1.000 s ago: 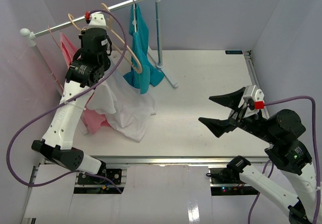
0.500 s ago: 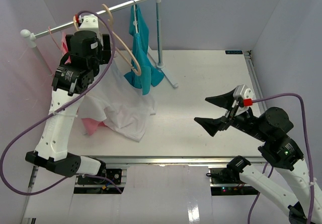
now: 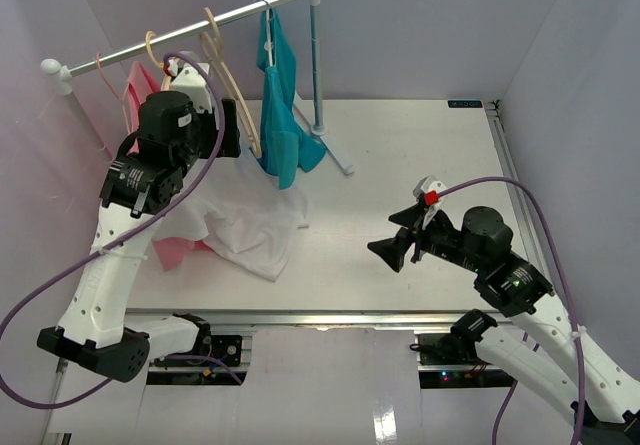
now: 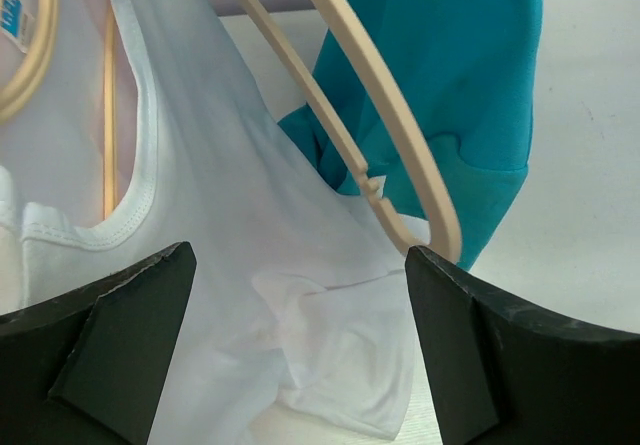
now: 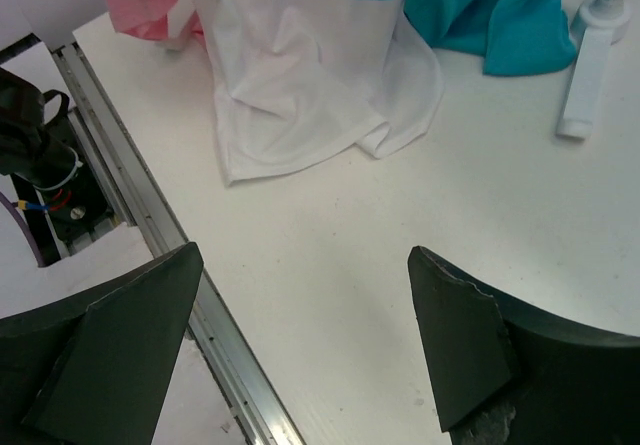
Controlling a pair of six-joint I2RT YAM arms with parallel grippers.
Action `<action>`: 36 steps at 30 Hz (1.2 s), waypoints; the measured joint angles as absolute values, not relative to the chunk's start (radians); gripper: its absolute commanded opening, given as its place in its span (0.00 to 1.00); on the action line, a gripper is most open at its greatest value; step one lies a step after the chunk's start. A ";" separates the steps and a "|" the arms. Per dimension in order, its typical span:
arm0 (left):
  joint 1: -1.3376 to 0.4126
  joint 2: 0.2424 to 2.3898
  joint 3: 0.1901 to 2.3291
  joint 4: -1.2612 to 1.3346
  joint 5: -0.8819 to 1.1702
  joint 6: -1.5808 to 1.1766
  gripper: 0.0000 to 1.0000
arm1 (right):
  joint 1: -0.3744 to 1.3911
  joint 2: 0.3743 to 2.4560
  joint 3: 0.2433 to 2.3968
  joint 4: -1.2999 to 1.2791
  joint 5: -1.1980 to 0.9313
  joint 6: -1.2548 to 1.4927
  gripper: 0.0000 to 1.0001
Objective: Place the t-shirt on the hanger
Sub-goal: Place the hanger at the clothesline, then reset both arms
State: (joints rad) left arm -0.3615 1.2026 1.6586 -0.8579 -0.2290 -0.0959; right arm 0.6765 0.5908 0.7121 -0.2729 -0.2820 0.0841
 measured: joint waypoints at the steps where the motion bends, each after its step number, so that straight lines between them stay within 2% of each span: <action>1: -0.361 1.189 1.653 -0.844 -0.215 -0.098 0.98 | 0.677 0.591 0.694 -0.267 -0.280 0.089 0.90; 8: -0.362 1.028 1.461 -0.675 0.120 -0.171 0.98 | 0.677 0.594 0.599 -0.218 -0.201 0.133 0.90; 11: -0.412 1.005 1.366 -0.597 0.205 -0.209 0.98 | 0.677 0.595 0.587 -0.206 -0.133 0.154 0.90; 18: -0.746 1.024 1.141 -0.491 0.116 -0.268 0.98 | 0.677 0.555 0.575 -0.199 0.005 0.194 0.90; 22: -0.863 1.002 1.008 -0.413 0.055 -0.294 0.98 | 0.677 0.531 0.548 -0.199 0.092 0.231 0.90; 27: -0.931 0.976 0.863 -0.262 -0.007 -0.305 0.98 | 0.677 0.531 0.519 -0.195 0.162 0.262 0.90; 36: -0.940 0.896 0.594 -0.032 -0.038 -0.282 0.98 | 0.677 0.509 0.471 -0.164 0.163 0.261 0.90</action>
